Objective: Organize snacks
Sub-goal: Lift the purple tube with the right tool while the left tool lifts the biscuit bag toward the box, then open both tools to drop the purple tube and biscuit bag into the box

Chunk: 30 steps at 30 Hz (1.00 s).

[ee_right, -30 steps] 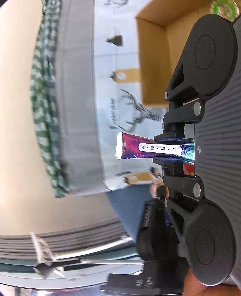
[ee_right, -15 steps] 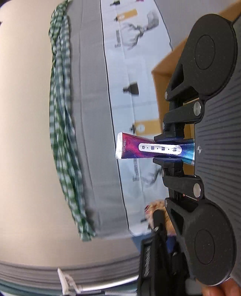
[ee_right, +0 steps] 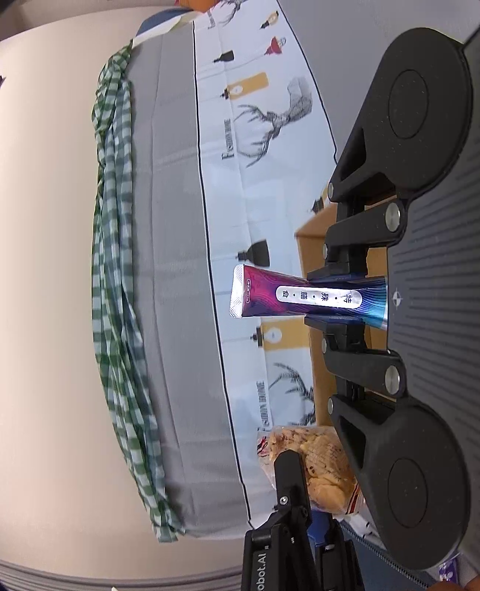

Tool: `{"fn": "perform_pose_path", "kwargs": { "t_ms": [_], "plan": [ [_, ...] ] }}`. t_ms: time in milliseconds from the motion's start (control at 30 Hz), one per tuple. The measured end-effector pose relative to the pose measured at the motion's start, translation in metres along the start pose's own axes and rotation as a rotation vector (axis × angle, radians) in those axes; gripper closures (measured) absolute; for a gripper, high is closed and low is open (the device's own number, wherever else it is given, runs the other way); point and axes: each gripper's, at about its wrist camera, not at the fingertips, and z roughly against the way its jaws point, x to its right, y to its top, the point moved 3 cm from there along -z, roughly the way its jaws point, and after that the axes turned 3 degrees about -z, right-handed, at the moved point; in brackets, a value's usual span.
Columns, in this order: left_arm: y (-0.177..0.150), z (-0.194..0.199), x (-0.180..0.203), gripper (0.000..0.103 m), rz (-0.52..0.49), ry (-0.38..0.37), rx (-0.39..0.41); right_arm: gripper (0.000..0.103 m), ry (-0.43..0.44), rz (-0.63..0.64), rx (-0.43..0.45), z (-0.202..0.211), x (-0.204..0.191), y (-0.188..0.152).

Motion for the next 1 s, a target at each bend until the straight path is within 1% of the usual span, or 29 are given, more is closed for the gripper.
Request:
{"fn": "perform_pose_path", "kwargs": {
  "t_ms": [267, 633, 667, 700, 733, 767, 800, 833, 867, 1000],
  "plan": [
    [-0.010, -0.013, 0.011, 0.073, -0.022, -0.008, -0.021, 0.085, -0.029, -0.004, -0.009, 0.000, 0.018, -0.001],
    [-0.015, -0.022, 0.018, 0.072, -0.025, -0.027, -0.042, 0.085, -0.041, -0.005, -0.007, 0.001, 0.022, 0.000],
    [-0.015, -0.023, 0.018, 0.071, -0.020, -0.028, -0.048, 0.085, -0.041, -0.006, -0.007, 0.001, 0.022, 0.000],
    [-0.015, -0.024, 0.017, 0.063, -0.012, -0.029, -0.055, 0.084, -0.042, -0.007, -0.011, 0.000, 0.022, 0.000],
    [-0.015, -0.024, 0.015, 0.054, -0.003, -0.032, -0.055, 0.080, -0.041, -0.007, -0.021, -0.001, 0.023, 0.000],
    [-0.015, -0.024, 0.014, 0.051, 0.006, -0.035, -0.052, 0.077, -0.040, -0.005, -0.037, -0.003, 0.021, -0.001],
    [-0.015, -0.024, 0.013, 0.049, 0.011, -0.029, -0.050, 0.074, -0.049, -0.004, -0.048, -0.005, 0.021, -0.002],
    [-0.014, -0.024, 0.012, 0.049, 0.012, -0.021, -0.051, 0.062, -0.064, -0.006, -0.055, -0.006, 0.022, -0.003],
    [-0.014, -0.023, 0.011, 0.049, 0.012, -0.015, -0.050, 0.057, -0.072, -0.012, -0.060, -0.007, 0.022, -0.003],
    [-0.011, -0.019, 0.006, 0.049, 0.008, 0.003, -0.039, 0.055, -0.070, -0.017, -0.064, -0.008, 0.016, -0.003]
  ]
}}
